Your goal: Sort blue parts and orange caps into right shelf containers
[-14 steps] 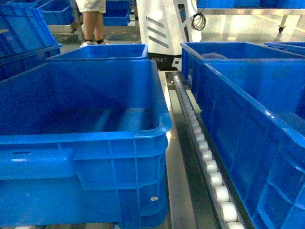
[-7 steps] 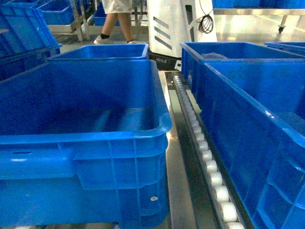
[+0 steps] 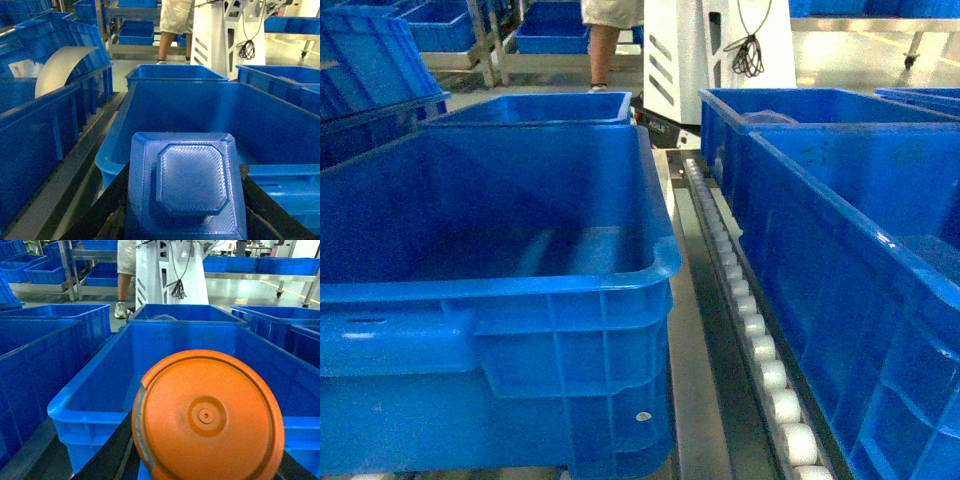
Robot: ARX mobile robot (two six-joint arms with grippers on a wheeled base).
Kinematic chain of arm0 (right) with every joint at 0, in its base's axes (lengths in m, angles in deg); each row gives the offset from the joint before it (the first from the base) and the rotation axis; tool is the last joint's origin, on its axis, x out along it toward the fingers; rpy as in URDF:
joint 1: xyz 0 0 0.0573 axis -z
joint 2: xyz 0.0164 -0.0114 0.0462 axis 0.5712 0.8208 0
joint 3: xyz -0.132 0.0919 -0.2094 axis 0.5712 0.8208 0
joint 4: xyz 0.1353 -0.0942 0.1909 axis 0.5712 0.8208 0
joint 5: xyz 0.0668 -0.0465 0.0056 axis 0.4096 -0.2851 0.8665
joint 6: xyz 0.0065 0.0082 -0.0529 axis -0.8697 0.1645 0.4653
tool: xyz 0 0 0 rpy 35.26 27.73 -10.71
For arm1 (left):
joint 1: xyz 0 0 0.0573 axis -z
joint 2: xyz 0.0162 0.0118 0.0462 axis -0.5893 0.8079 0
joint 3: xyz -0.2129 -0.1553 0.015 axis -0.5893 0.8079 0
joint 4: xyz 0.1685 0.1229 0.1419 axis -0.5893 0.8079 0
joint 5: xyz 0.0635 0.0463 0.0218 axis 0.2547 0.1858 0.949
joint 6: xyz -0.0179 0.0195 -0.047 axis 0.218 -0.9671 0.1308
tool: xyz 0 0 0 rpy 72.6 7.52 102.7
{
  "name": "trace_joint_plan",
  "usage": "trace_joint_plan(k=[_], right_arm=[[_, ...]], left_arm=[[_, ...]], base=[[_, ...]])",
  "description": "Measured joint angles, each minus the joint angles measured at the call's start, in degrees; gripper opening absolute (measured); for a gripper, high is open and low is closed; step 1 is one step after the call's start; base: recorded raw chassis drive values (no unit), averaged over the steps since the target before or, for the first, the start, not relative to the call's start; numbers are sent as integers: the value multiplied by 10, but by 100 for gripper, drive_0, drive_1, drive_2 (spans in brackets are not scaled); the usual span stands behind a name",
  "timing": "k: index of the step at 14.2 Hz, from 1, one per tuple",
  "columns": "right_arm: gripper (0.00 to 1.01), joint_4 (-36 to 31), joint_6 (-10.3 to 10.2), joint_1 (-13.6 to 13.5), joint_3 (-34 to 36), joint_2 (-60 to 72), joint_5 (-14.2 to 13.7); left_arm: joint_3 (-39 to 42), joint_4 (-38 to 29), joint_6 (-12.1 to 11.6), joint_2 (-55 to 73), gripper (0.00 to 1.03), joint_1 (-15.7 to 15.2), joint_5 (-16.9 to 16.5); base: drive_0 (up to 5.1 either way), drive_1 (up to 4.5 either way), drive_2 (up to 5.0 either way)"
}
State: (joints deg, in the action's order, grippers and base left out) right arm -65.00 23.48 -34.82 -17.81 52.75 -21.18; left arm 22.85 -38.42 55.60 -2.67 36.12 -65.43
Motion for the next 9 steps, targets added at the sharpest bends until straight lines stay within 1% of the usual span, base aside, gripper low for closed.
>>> trace_joint_plan(k=[8,9], right_arm=[[43,0,0,0,0,0,0],[43,-1,5,-2,0,0,-6]], left_arm=[[0,0,0,0,43,0,0],[0,-3,2,0,43,2,7]], base=[[0,0,0],[0,0,0]])
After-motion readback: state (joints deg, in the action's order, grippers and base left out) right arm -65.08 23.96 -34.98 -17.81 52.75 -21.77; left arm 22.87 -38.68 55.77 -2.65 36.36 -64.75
